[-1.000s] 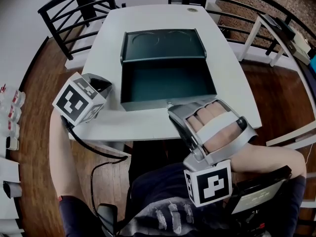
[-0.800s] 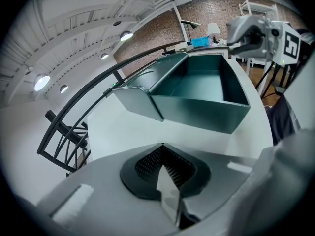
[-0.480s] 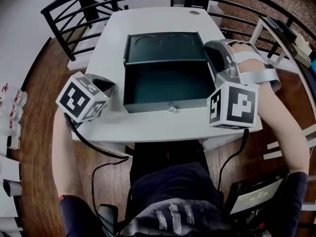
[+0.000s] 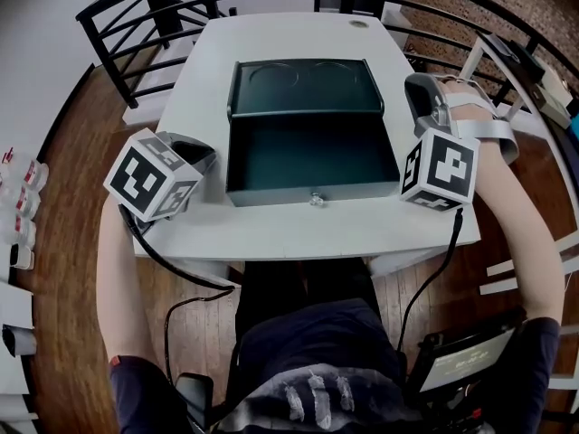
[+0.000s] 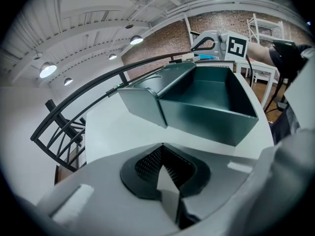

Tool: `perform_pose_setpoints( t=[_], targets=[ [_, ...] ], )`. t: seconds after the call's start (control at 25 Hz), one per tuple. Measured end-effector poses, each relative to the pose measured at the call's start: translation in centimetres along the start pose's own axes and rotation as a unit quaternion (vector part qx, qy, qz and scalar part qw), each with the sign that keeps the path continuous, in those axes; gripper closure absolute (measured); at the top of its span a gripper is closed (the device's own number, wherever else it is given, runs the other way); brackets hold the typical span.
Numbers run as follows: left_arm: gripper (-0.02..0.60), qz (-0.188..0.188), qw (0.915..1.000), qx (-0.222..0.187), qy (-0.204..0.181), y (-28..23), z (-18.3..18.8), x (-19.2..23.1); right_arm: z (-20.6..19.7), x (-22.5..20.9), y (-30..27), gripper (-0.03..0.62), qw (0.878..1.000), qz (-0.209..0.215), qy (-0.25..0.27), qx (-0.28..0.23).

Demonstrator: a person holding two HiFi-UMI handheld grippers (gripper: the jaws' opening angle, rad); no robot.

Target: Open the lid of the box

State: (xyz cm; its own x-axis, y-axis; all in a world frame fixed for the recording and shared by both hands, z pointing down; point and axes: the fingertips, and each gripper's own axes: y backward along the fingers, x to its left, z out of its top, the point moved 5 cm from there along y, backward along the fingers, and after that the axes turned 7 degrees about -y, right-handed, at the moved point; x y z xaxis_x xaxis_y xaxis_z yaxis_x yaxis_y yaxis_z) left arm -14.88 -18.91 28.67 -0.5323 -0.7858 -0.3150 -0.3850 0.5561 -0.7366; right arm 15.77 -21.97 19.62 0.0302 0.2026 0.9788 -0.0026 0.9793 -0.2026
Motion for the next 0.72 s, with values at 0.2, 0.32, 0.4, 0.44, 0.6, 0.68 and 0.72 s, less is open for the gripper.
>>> perform_pose_setpoints(
  t=[0.2,0.32,0.4,0.44,0.6,0.68,0.72],
  targets=[
    [0.565,-0.007,1.0,-0.004,0.0,-0.1,0.1,-0.1,-1.7,1.0,-0.8,0.591,1.0,0.01,-0.002,0.02],
    [0.565,-0.004,1.0,-0.003,0.0,0.0,-0.1,-0.1,-2.6,1.5,-1.2,0.591,0.999,0.015,-0.003,0.029],
    [0.565,-0.004,1.0,-0.001,0.002,0.1,-0.1,-0.1,-2.9,1.6,-1.3,0.591,0.999,0.016,-0.004,0.031],
    [0.565,-0.004,1.0,-0.001,0.002,0.2,-0.1,-0.1,-3.0,1.6,-1.3,0.591,0.999,0.016,-0.005,0.032],
    [0.565,-0.001,1.0,0.001,0.003,0.1,0.0,0.0,-3.0,1.6,-1.5,0.591,0.999,0.016,-0.005,0.03],
    [0.565,0.003,1.0,0.001,0.003,0.1,0.0,0.0,-3.0,1.6,-1.6,0.591,0.999,0.018,-0.006,0.029],
    [0.565,0.004,1.0,0.002,0.003,0.1,0.0,0.0,-3.0,1.6,-1.7,0.591,0.999,0.018,-0.007,0.029]
  ],
)
